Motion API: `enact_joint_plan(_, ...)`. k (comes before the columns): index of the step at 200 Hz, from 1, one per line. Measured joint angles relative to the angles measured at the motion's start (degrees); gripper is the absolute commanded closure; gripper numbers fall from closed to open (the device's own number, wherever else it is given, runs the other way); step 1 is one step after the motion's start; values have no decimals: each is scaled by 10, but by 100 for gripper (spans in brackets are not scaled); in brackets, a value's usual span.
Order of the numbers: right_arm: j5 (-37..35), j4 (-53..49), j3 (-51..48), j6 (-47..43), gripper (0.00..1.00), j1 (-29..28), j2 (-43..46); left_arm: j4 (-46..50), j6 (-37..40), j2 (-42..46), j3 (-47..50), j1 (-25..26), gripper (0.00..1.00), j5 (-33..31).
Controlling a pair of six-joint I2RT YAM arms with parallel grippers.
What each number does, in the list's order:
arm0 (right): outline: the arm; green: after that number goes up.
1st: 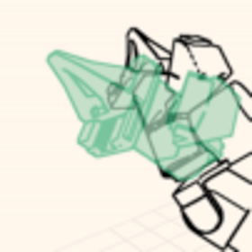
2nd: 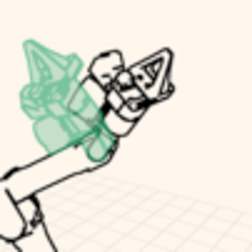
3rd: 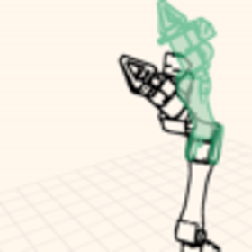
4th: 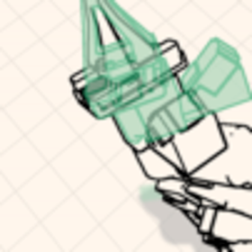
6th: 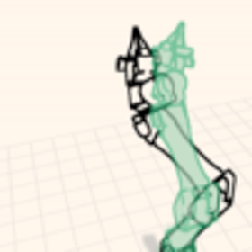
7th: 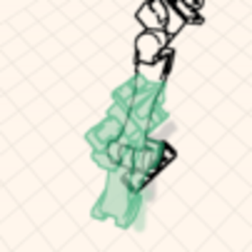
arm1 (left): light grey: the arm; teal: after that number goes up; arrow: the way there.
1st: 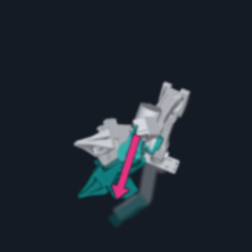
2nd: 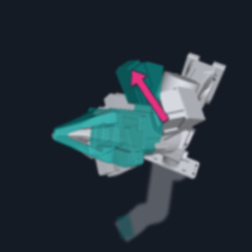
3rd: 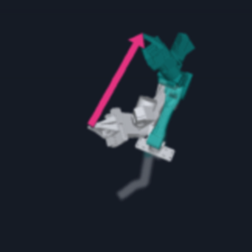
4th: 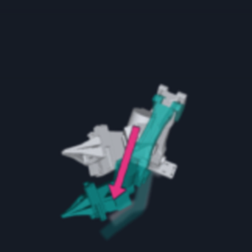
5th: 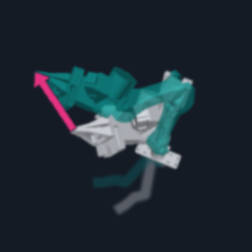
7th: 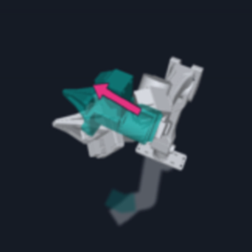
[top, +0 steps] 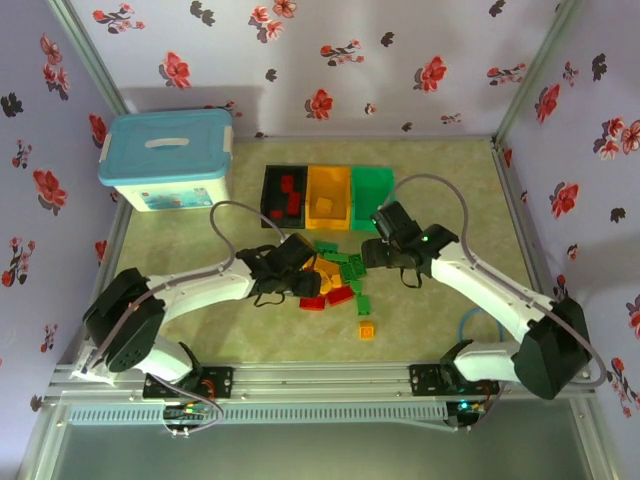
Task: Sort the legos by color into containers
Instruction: Pick up the lego from the center of the table.
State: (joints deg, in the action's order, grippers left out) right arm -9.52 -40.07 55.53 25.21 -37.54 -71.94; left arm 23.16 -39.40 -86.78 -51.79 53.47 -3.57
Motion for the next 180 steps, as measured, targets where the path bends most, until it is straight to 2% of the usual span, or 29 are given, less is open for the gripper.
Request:
enact_joint_plan(75, -7, 5, -41, 12, 29, 0, 56, 0, 12, -63, -32, -10, 48, 11)
enact_joint_plan(139, -10, 9, -51, 21, 29, 0, 78, 0, 22, -96, -63, -10, 67, 21)
enact_joint_plan(180, -10, 12, -55, 24, 30, 0, 82, 13, 25, -97, -70, -10, 67, 17)
